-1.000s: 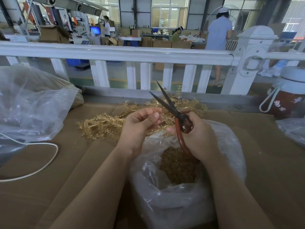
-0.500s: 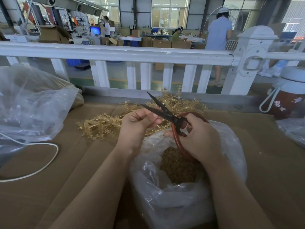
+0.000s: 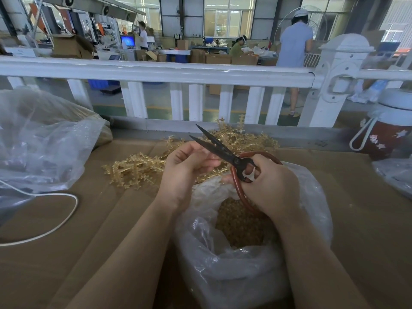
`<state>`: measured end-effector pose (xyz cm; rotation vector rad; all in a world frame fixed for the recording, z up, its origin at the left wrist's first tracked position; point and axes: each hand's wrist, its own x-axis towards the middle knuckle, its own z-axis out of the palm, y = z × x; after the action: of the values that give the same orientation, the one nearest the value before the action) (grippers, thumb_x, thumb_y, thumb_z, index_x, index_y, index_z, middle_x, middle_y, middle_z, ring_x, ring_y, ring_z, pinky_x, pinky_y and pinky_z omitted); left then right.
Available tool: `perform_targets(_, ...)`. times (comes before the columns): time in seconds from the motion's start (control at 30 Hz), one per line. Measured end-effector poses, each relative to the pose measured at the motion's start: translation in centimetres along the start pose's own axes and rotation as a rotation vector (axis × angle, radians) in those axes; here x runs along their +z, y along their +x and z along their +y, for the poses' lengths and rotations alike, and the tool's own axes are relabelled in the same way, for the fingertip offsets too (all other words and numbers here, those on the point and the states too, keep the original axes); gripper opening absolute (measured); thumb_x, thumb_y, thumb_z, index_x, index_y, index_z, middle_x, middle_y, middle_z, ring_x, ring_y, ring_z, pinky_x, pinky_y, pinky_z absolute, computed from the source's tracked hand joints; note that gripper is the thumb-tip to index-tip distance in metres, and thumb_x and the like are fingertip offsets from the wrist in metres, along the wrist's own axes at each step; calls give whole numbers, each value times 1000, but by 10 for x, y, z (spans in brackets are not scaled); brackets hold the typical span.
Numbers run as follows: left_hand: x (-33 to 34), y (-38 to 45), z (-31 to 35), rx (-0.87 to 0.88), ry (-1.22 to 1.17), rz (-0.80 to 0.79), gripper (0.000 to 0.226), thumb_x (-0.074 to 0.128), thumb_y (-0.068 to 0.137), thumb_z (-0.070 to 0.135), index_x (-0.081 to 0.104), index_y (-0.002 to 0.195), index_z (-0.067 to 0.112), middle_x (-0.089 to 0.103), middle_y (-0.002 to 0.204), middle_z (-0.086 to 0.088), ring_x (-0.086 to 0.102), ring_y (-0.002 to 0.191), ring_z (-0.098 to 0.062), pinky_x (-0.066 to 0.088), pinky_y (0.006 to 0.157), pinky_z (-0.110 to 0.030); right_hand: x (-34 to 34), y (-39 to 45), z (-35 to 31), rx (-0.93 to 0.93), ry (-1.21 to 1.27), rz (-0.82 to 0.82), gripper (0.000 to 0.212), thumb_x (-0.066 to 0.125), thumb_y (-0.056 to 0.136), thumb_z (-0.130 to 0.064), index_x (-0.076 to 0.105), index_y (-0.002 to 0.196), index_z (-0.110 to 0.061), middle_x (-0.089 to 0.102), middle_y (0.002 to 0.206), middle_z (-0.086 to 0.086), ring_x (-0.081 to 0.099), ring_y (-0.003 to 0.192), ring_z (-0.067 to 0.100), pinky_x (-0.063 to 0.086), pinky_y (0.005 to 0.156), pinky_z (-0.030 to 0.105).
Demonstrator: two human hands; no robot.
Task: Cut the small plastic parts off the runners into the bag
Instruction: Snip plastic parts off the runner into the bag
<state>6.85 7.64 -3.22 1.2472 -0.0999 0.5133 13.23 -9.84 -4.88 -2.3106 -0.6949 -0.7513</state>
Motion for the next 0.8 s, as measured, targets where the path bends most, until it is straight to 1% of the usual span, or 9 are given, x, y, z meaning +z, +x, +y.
perform_targets(0.03,0,0,0,8,-5,5,9,60,87,11,70,85,10,75,83,-9,71,73,-18,55,70,-26,0,0,0,-2,3,-12,52,55,73,-85,54,73,-33,51,62,-19,45,56,-2,28,53,10)
perform_targets(0.1,-1,0,-1,19,7,13,9,60,91,8,68,90,8,75,84,-9,70,74,-17,54,72,-27,0,0,1,0,11,-39,54,56,70,-87,58,76,-33,52,64,-21,45,59,-8,29,53,10)
perform_targets(0.17,-1,0,-2,27,27,24,14,56,96,3,68,91,10,75,87,-8,70,74,-16,53,76,-30,-1,1,0,3,12,-53,55,56,68,-88,59,77,-34,52,64,-22,45,60,-9,29,54,9)
perform_targets(0.23,0,0,-1,33,27,32,16,55,97,2,69,92,10,75,88,-7,69,74,-15,53,77,-30,0,1,1,4,9,-54,52,61,68,-85,58,76,-33,52,65,-22,47,59,-6,29,54,9)
perform_targets(0.33,1,0,-1,45,39,34,15,55,97,3,68,93,10,75,87,-6,69,74,-14,53,77,-29,2,0,3,4,-1,-50,51,68,70,-80,64,78,-30,58,68,-19,50,60,0,31,56,8)
perform_targets(0.47,2,-1,-1,64,64,28,14,55,98,4,67,92,9,74,85,-5,68,75,-14,55,77,-28,1,-1,2,9,35,-34,57,58,71,-84,64,76,-28,58,65,-16,53,60,1,33,55,9)
perform_targets(0.57,3,-1,-1,71,79,28,18,54,99,4,68,91,12,74,85,-4,69,75,-14,55,78,-28,0,0,-1,21,39,-27,56,58,71,-86,62,75,-31,54,64,-20,48,60,-8,30,55,7)
perform_targets(0.63,3,-1,-1,85,102,28,20,55,99,5,69,89,16,74,85,-4,69,76,-14,54,78,-28,-1,0,-2,24,49,-32,55,57,71,-86,63,78,-32,53,65,-22,47,60,-10,30,55,7)
perform_targets(0.8,4,-3,0,136,186,7,18,54,99,3,68,95,14,75,84,2,71,78,-12,55,76,-24,-4,1,-4,22,43,-65,59,52,69,-91,66,87,-36,49,68,-30,45,62,-15,25,55,4)
